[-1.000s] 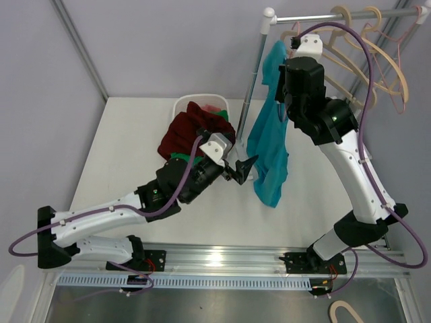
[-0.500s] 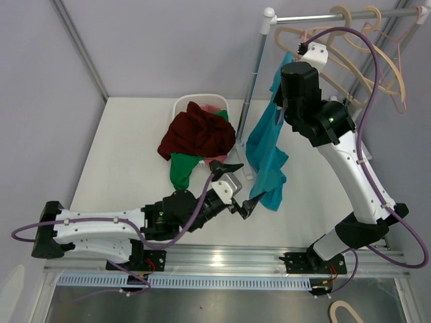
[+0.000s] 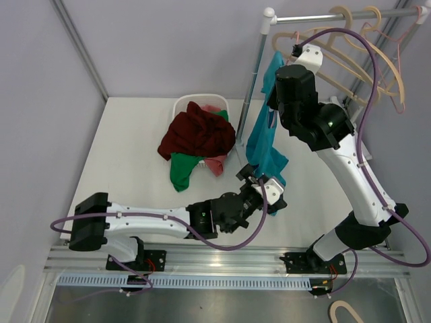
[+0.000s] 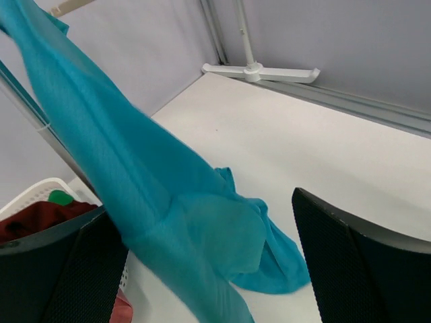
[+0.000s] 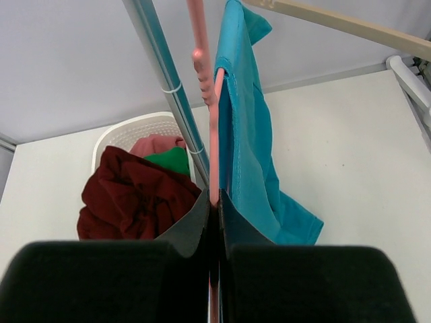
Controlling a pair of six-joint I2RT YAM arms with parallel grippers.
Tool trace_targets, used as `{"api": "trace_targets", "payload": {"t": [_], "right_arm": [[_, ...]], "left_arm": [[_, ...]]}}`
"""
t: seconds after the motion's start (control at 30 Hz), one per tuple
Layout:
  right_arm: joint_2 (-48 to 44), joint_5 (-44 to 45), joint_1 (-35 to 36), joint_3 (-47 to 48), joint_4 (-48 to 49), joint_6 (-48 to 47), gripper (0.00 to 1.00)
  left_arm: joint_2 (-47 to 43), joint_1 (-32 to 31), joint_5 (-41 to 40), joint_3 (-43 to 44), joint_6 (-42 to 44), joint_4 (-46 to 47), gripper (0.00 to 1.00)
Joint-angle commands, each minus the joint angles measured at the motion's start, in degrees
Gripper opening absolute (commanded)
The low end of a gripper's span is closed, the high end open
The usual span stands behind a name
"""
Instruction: Remove the t-shirt from the hanger
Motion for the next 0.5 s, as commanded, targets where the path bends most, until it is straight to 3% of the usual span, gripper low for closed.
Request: {"api": "trace_targets", "payload": {"t": [0.0, 0.03, 0.1, 0.13, 0.17, 0.3, 0.33, 0.47], "right_arm": [[-2.1, 2.0, 0.7, 3.4, 1.9, 0.4, 0.00], [-2.0, 2.1, 0.7, 3.6, 1.7, 0.4, 0.00], [-2.1, 2.0, 0.7, 4.1, 1.5, 0.1, 0.00], [-2.1, 2.2, 0.8, 4.1, 1.5, -0.1, 0.00], [-2.2, 2.3, 0.8, 4.1, 1.6, -0.3, 0.00], [-2.0, 3.8, 0.7, 5.1, 2.0, -1.6, 0.00], [-2.1, 4.0, 0.8, 5.1, 2.3, -2.3, 0.00], [-0.4, 3.9, -0.6, 7.0, 2.3, -3.5, 0.00]], "left_arm": [[1.4, -0.1, -5.0, 5.7, 3.5, 5.0, 0.98], [1.6, 0.0, -5.1, 5.7, 3.7, 5.4, 0.97], [1.4, 0.3, -5.0, 5.8, 3.3, 5.1, 0.82], [1.3, 0.8, -4.9, 6.3, 2.2, 4.2, 0.71], [1.2, 1.1, -4.8, 6.4, 1.7, 3.4, 0.44], [-0.2, 1.5, -4.5, 5.6, 0.3, 1.6, 0.05], [-0.7, 1.5, -4.2, 5.1, -0.7, 0.5, 0.01], [-3.2, 1.0, -2.4, 4.2, -3.7, -3.3, 0.01]]}}
